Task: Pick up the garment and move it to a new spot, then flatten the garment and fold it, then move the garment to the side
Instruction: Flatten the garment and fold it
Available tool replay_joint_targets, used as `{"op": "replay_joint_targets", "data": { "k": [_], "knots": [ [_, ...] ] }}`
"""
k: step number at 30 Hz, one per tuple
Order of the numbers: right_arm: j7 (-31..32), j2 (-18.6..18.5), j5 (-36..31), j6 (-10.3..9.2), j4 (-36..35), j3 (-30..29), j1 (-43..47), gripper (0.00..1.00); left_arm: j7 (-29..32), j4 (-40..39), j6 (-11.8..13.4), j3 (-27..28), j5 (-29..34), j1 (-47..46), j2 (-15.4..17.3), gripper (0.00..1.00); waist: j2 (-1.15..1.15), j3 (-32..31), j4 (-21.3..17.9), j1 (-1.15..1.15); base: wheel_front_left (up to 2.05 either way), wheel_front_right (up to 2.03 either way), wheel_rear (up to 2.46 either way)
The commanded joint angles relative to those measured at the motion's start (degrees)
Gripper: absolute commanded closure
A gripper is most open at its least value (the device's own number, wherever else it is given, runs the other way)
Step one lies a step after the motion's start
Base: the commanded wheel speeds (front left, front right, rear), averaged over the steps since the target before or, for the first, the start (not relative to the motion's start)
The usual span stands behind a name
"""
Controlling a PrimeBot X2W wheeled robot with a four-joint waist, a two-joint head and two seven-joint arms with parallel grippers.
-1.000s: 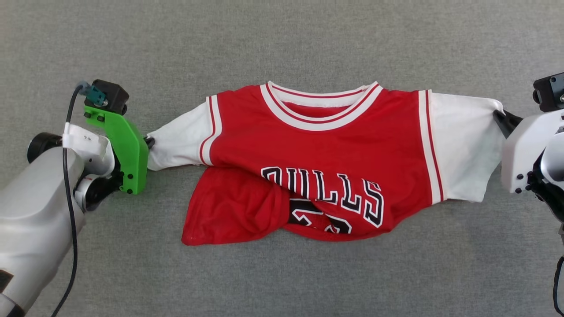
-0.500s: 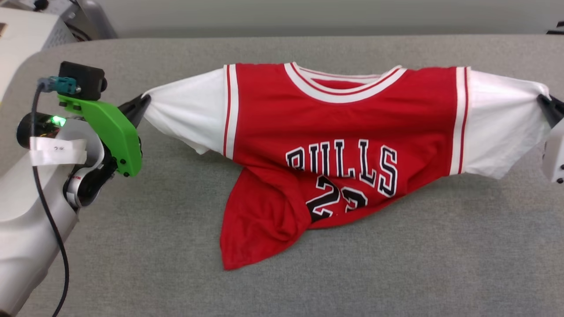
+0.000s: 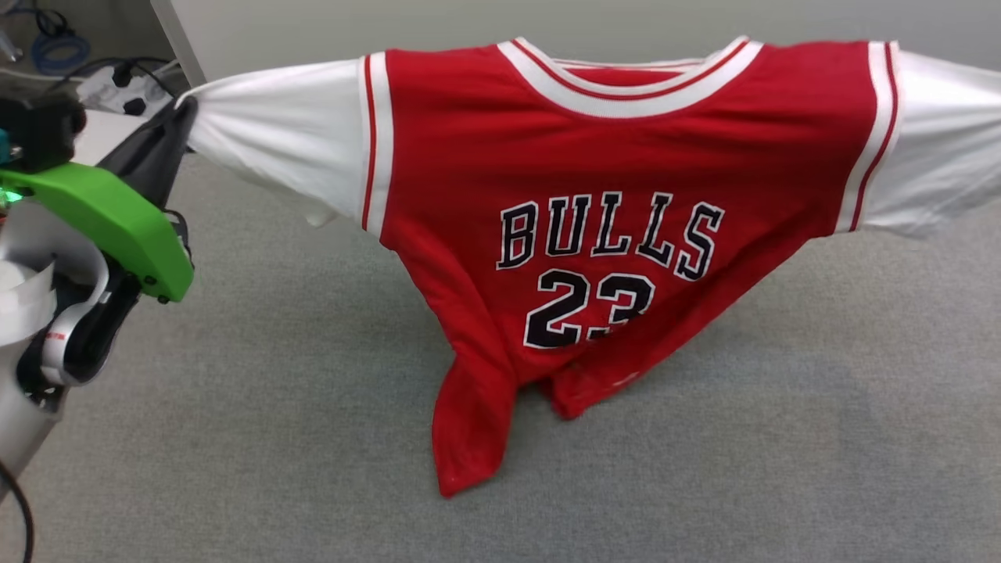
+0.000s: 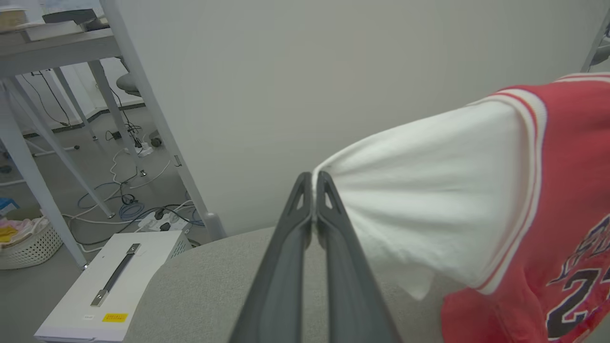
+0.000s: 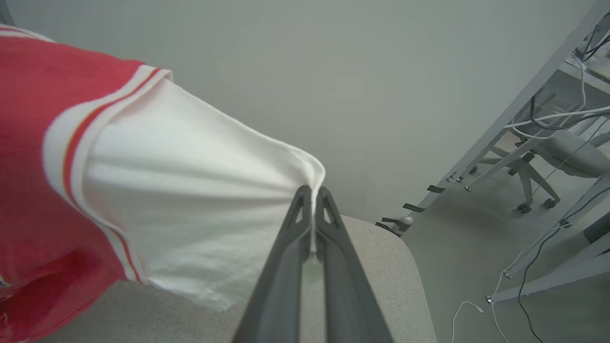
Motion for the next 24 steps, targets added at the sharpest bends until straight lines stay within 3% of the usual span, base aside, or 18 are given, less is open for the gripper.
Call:
{"op": "replay_joint_targets", "data": {
  "k": [1,6,12,17,24],
  "knots": [
    [-0.4,-0.7,-0.1,-0.05,-0.5,-0.6,-1.0,1.00,-0.5,-1.5,1.4,0.9,-0.4,1.5,1.9,1.00,0.00,-1.9,0.2,0.00,0.00,0.00,0.00],
    [-0.4,-1.8,0.5,-0.05,-3.1,-1.4,-1.3,1.00,-1.4,-10.0,6.0,3.8,-0.2,3.3,6.6,1.00,0.00,-2.5,0.3,0.00,0.00,0.00,0.00],
    [-0.3,-2.8,1.2,-0.05,-4.0,-1.8,-4.7,1.00,-1.5,-14.8,7.7,6.2,0.1,2.3,9.6,1.00,0.00,-0.5,-0.1,0.00,0.00,0.00,0.00],
    [-2.1,-2.6,0.9,-0.05,-2.4,-1.5,-9.9,1.00,-0.2,-14.7,6.2,6.9,0.8,-1.6,10.2,1.00,0.00,2.7,-0.5,0.00,0.00,0.00,0.00],
    [-5.0,-2.3,0.2,-0.05,1.9,1.1,-19.4,1.00,2.8,-9.9,1.6,7.0,3.7,-11.8,9.2,1.00,0.00,10.4,-1.3,0.00,0.00,0.00,0.00]
  ]
}}
